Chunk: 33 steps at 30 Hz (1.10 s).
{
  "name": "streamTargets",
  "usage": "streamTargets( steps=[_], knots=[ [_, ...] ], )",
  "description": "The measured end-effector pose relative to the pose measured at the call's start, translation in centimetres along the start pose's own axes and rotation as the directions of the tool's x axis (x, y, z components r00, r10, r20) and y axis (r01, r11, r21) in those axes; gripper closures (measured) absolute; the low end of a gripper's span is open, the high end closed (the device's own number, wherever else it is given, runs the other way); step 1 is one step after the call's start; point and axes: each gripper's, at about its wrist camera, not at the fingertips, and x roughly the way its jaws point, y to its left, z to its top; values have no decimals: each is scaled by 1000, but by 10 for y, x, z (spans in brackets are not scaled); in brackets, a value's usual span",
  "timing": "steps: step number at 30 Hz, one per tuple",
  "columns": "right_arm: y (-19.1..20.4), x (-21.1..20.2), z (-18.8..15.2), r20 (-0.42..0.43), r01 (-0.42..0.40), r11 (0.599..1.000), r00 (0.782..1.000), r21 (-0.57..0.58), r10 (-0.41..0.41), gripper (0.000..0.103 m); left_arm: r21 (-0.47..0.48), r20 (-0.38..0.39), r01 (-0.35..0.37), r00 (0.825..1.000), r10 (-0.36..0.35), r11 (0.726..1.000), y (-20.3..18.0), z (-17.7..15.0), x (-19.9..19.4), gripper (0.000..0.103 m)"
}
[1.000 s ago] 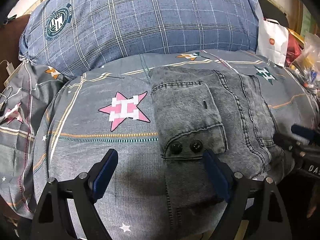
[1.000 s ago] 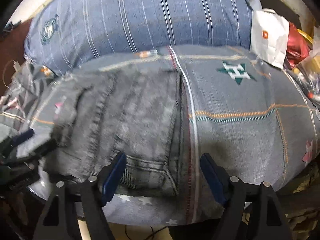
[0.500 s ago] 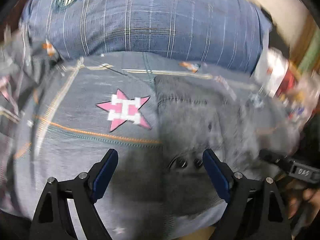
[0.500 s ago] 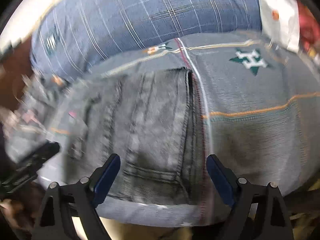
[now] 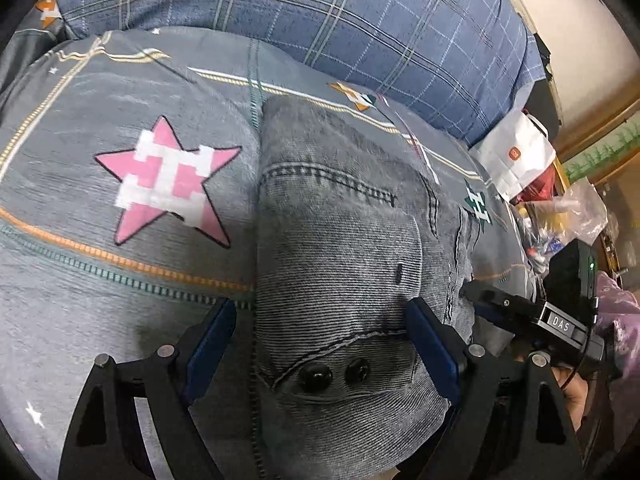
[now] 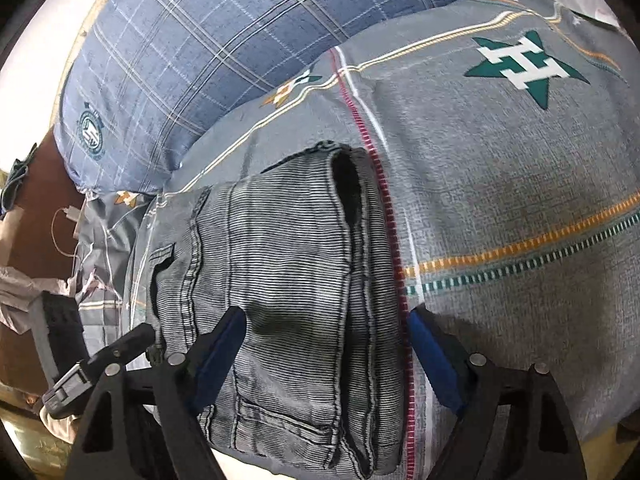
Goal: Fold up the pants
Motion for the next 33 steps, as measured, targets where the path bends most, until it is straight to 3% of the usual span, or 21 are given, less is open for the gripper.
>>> streamTargets(
  steps=[6, 7, 8, 9, 13, 17, 25, 33],
  knots=[
    [8, 7, 0, 14, 96, 994, 995, -45, -95, 45, 3, 13, -20, 1000, 20, 1000, -7, -1, 10, 18],
    [10, 8, -1, 16, 112, 992, 994, -56, -111, 46, 23, 19, -37, 999, 36, 999, -10, -1, 11, 22],
    [12, 9, -2, 19, 129, 989, 992, -68, -128, 49, 44, 19, -46, 999, 45, 998, -10, -3, 9, 35],
    [15, 10, -2, 25, 158, 984, 987, -88, -156, 54, 58, 15, -50, 999, 50, 997, -15, -3, 12, 41],
    [24, 6, -4, 39, 212, 968, 977, -137, -209, 72, 82, 34, -104, 994, 101, 991, -25, -2, 15, 50],
    [39, 6, -8, 63, 272, 942, 962, -196, -264, 85, 120, 45, -145, 989, 141, 982, -31, 1, 15, 71],
    [54, -11, -13, 120, 268, 938, 962, -218, -247, 91, 168, 77, -162, 986, 151, 973, -39, 3, 8, 82],
    [101, -53, -8, 218, 215, 933, 964, -290, -154, 91, 225, 250, -188, 959, 130, 956, -62, 8, -54, 84]
  ],
)
